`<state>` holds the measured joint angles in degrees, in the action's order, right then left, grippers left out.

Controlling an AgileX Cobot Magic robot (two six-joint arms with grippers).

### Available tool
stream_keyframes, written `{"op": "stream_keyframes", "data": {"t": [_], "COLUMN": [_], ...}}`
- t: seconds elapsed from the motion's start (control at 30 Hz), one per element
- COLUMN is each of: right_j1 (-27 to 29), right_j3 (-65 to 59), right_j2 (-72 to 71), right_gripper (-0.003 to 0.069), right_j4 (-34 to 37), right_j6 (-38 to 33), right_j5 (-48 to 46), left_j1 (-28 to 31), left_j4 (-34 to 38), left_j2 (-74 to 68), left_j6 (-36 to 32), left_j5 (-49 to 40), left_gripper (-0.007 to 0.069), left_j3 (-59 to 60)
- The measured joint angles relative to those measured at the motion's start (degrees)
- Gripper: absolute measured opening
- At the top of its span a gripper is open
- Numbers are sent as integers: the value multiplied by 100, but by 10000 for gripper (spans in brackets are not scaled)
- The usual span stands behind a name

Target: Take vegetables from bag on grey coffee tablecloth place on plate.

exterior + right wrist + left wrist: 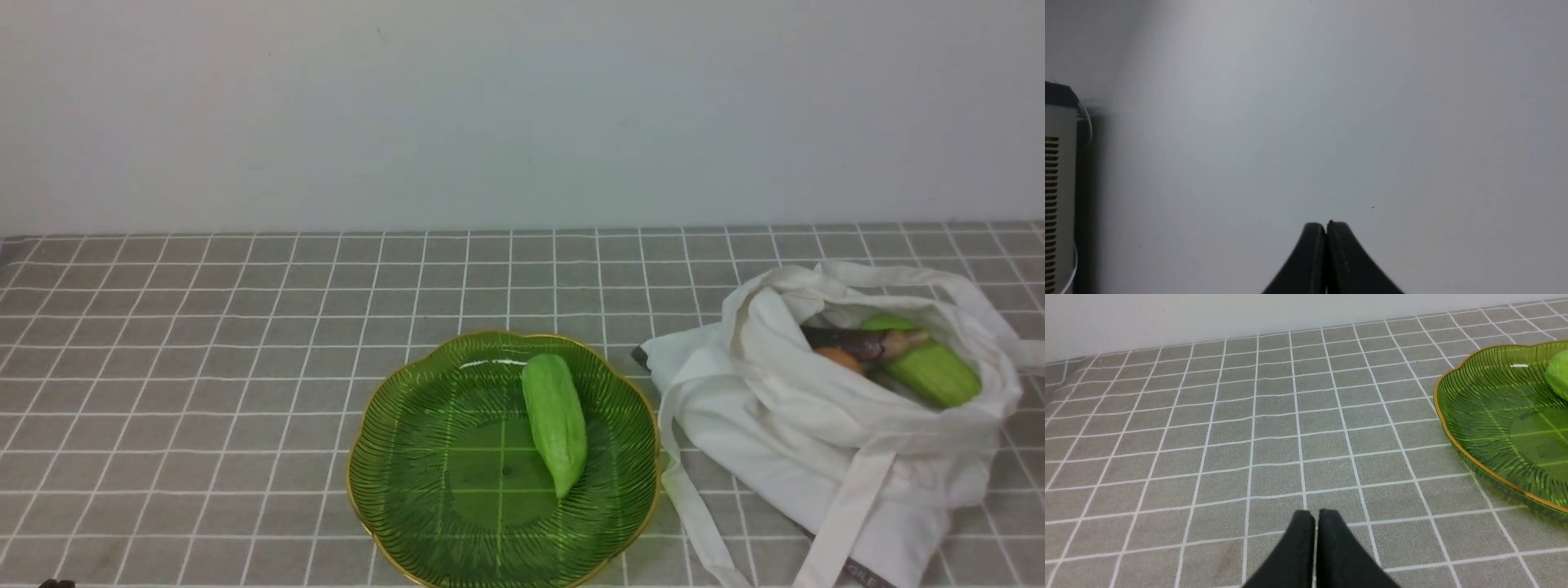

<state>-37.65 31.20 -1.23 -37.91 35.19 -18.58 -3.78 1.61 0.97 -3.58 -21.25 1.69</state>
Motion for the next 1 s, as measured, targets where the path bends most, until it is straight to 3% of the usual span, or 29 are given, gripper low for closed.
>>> {"op": "stream_keyframes", "data": {"t": [0.23,0.43,0.5,0.53,0.57,0.77,0.87,1.0], "right_j1": [-6,-6,-6,-6,-6,-6,-6,-6], "right_j3": [-20,-80,-173,-262,-289,-724,-1010,-1422], "right_j2": [0,0,0,0,0,0,0,0], "right_gripper": [-12,-12,-11,-11,-11,-11,-11,-11], "right_j4": [11,555,1347,1955,2137,4210,4662,4735], "right_j6": [63,157,-413,-1086,-1182,-3658,-4169,-4351], "right_j5": [17,25,19,19,19,27,140,224], "left_j1": [0,0,0,0,0,0,0,0], "left_j4": [0,-4,-4,-4,-4,-4,-4,-4], "left_j2": [0,0,0,0,0,0,0,0], "left_j6": [0,0,0,0,0,0,0,0], "left_j5": [0,0,0,0,0,0,0,0], "left_gripper": [-5,-5,-5,-5,-5,-5,-5,-5], "left_j3": [0,0,0,0,0,0,0,0]}}
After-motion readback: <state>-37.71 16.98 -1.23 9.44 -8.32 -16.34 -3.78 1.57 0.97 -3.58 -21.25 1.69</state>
